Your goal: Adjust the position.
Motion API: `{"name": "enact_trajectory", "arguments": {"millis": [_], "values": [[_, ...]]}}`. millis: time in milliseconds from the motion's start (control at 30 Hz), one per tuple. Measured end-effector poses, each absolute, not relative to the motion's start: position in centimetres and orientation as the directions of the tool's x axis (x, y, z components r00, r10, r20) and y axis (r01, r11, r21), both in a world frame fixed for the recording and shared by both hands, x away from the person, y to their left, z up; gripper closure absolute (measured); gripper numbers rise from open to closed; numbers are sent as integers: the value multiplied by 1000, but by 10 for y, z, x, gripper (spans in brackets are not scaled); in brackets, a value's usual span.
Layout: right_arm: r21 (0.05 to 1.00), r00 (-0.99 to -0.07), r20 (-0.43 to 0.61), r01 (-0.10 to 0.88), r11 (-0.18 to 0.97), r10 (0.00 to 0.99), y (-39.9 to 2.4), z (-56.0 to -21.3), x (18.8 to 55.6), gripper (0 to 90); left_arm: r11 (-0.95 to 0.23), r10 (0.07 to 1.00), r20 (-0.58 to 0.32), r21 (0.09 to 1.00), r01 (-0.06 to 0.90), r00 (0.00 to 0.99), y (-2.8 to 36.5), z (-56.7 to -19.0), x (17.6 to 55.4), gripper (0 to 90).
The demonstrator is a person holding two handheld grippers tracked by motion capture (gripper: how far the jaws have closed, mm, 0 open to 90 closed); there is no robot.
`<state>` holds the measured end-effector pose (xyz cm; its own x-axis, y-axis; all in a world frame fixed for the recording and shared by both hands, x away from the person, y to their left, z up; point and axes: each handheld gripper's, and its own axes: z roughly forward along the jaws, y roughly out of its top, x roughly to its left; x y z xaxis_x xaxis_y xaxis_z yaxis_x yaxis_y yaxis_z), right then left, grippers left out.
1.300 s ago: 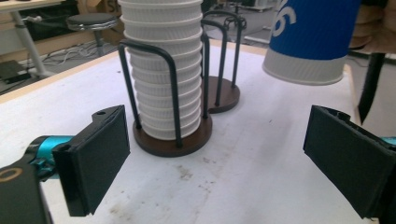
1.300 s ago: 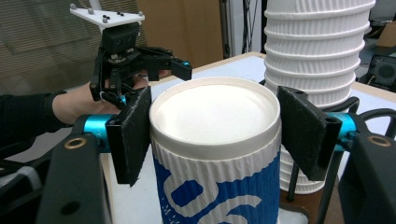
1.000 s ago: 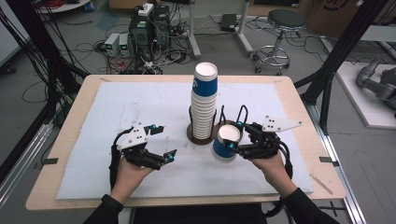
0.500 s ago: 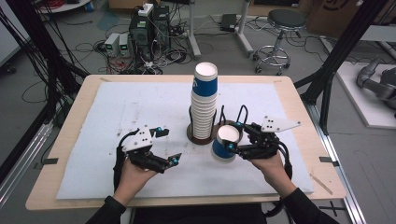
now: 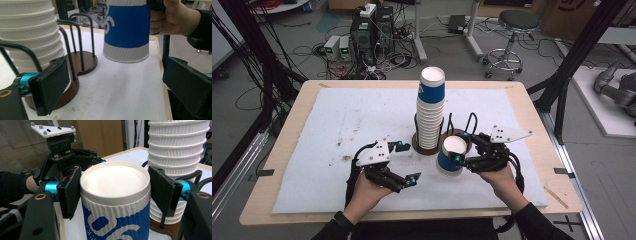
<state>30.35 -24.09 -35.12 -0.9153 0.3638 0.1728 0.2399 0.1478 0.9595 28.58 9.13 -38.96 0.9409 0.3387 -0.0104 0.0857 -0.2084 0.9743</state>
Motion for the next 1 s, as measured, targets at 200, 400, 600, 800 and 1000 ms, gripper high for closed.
{"name": "enact_trajectory", "arguments": {"millis": [200, 400, 600, 800, 1000], "values": [[960, -921, 173, 236, 148, 348, -238, -353, 301, 309, -181, 301, -32, 979, 90, 953, 84, -388, 283, 71], [959, -925, 182, 242, 147, 334, -234, -355, 301, 309, -175, 262, -66, 978, 115, 963, 74, -392, 285, 71], [960, -933, 175, 232, 155, 313, -228, -355, 299, 309, -189, 249, -67, 975, 117, 966, 65, -397, 284, 71], [959, -943, 173, 227, 168, 284, -219, -357, 294, 309, -199, 241, -75, 972, 125, 968, 59, -401, 284, 71], [959, -951, 173, 221, 175, 257, -210, -359, 290, 309, -207, 226, -83, 970, 131, 971, 56, -404, 284, 71]]}}
